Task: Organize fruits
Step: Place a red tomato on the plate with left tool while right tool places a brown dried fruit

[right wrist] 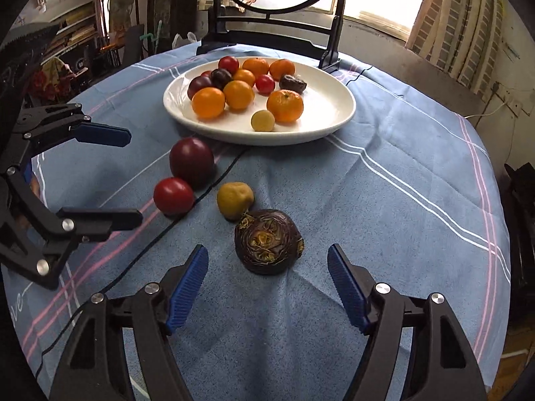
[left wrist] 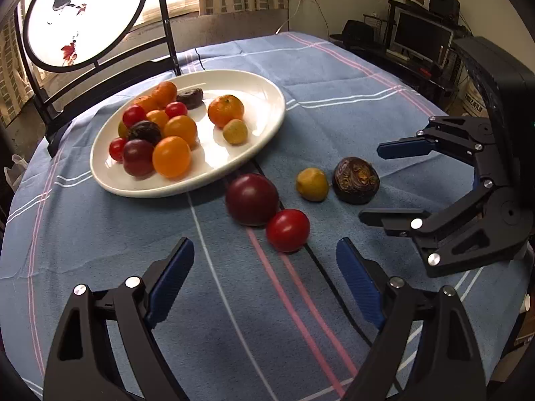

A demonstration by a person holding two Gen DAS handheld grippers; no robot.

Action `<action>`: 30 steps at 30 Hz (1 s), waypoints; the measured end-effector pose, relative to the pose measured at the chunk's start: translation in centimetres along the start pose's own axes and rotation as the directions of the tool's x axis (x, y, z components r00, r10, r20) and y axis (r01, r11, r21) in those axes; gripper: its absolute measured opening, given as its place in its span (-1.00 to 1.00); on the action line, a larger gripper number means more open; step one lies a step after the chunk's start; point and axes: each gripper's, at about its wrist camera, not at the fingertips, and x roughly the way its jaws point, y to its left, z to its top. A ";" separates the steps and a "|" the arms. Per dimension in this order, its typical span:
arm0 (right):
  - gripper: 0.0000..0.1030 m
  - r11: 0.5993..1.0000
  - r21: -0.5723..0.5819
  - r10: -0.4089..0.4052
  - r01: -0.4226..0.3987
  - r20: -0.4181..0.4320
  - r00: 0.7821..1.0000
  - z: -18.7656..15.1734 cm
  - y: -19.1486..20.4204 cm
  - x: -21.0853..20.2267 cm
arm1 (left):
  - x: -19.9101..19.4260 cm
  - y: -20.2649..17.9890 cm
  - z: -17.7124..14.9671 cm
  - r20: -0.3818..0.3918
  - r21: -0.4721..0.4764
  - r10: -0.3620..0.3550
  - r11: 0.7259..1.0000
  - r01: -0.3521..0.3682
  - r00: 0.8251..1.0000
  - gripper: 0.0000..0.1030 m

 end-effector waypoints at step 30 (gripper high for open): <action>-0.16 0.998 0.054 0.011 -0.024 0.240 0.971 6.6 -0.6 -6.3 | -5.5 7.7 6.3 0.213 -0.103 0.161 0.985 -0.142 0.964 -0.42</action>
